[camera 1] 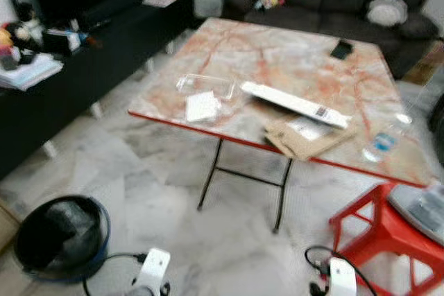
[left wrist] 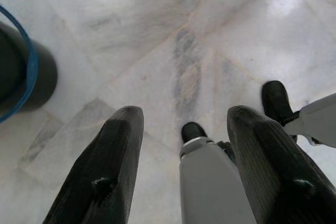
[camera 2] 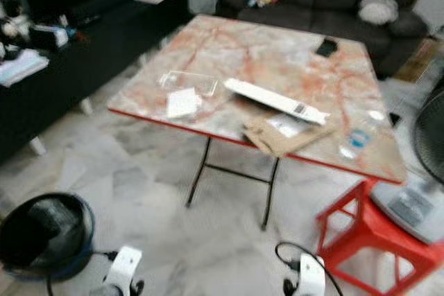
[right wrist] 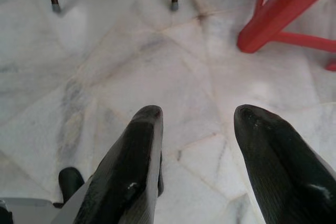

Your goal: Picking trash to rubbish bin

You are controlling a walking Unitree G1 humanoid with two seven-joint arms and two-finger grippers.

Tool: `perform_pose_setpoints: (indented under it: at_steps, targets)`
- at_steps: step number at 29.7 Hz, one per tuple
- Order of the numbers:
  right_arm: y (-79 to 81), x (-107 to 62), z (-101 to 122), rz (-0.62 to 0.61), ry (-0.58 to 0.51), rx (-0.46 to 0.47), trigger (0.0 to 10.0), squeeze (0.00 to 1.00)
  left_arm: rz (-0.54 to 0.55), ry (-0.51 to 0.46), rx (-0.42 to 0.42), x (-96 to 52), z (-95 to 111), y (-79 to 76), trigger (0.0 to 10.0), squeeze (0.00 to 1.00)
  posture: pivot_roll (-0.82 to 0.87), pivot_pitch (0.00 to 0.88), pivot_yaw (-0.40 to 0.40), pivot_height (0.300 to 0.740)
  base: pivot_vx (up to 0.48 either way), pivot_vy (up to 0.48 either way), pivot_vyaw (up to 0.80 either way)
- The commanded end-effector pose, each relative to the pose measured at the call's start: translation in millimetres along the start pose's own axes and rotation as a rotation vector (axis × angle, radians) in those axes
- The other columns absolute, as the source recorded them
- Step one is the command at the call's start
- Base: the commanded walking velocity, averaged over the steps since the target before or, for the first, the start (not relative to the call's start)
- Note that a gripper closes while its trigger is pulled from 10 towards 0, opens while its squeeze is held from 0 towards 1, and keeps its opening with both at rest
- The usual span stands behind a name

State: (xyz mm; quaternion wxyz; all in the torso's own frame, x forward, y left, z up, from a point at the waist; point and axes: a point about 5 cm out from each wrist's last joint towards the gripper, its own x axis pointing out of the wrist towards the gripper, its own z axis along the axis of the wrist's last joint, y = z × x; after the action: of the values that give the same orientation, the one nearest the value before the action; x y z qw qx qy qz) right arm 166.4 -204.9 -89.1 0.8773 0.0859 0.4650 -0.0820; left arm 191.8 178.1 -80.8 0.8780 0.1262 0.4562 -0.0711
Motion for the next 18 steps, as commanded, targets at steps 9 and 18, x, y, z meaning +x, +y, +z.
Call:
perform_pose_setpoints:
  at_steps: [9,18]
  targets:
    - [-4.6,-0.7,1,-0.013,-0.006,-0.006,10.0,0.00,0.002,0.011,-0.012,-0.2,-3,-1.0,10.0,0.00,0.01,0.032,-0.083,0.740,0.000,0.000,-0.76]
    - [-18.6,-2.9,2,-0.029,-0.016,0.005,10.0,0.00,0.006,0.005,-0.013,0.3,0,-0.4,10.0,0.00,0.01,0.032,-0.085,0.740,0.000,0.000,-0.09]
